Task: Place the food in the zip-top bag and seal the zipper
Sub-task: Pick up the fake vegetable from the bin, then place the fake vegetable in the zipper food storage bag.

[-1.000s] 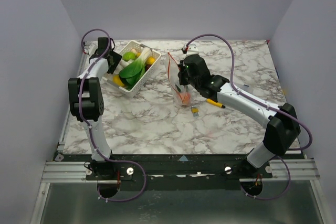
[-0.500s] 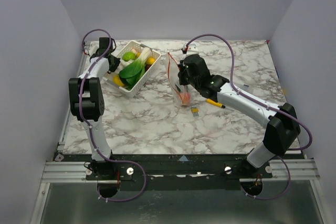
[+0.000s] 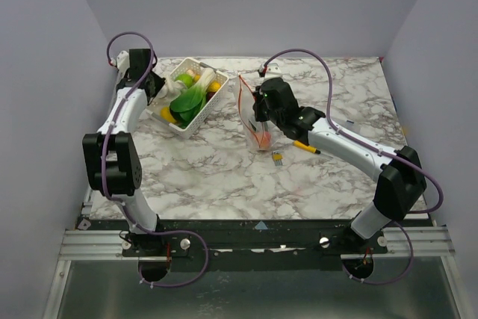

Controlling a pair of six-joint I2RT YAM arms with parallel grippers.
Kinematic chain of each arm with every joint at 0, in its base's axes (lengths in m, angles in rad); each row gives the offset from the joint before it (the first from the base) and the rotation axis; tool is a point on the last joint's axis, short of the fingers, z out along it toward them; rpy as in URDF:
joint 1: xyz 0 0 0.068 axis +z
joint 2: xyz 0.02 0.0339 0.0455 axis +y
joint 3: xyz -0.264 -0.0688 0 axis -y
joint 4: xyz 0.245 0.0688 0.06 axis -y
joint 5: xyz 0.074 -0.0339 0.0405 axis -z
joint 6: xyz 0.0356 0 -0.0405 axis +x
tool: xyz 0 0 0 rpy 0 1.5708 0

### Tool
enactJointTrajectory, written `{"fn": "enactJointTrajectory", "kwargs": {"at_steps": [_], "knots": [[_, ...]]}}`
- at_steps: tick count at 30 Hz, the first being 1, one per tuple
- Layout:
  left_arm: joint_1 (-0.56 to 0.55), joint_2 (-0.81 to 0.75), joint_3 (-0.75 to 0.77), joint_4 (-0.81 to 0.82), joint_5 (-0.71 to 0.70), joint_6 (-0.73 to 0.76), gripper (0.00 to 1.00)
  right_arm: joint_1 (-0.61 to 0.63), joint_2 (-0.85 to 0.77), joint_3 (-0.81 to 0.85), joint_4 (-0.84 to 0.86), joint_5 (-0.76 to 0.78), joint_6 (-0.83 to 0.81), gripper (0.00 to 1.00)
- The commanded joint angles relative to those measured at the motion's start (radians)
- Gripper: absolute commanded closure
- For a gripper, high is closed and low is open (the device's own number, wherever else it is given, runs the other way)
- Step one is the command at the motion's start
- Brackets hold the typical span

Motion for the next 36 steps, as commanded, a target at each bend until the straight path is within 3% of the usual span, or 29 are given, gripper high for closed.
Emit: {"fn": "enactJointTrajectory", "kwargs": {"at_steps": [1,9,14,15,19,23,28,32,36], "knots": [[-0.005,-0.153,-0.047,0.035,-0.033,0.092,1.0,0.004,0.006,0.02,0.006,0.02,-0.013,0.99],[-0.006,-0.36,-0.104,0.016,0.064,0.209,1.0,0.004,0.005,0.028,0.007,0.018,-0.011,0.99],[-0.015,-0.542,-0.203,0.095,0.264,0.328,1.0,0.004,-0.002,0.033,0.007,0.015,-0.006,0.99],[-0.026,-0.643,-0.255,0.142,0.417,0.393,1.0,0.003,-0.005,0.043,0.006,0.005,-0.005,0.99],[-0.086,-0.726,-0.272,0.113,0.56,0.48,1.0,0.003,-0.001,0.054,0.004,-0.006,-0.003,0.99],[-0.177,-0.77,-0.272,0.071,0.662,0.533,1.0,0.003,-0.007,0.052,0.007,-0.009,-0.005,0.99],[-0.28,-0.794,-0.281,0.136,0.793,0.517,1.0,0.003,-0.032,0.038,0.026,-0.042,-0.006,0.99],[-0.308,-0.765,-0.283,0.171,0.838,0.512,1.0,0.003,-0.057,0.014,0.061,-0.115,0.007,0.99],[-0.308,-0.75,-0.37,0.343,0.889,0.401,1.0,0.001,-0.071,-0.007,0.089,-0.159,0.024,0.99]]}}
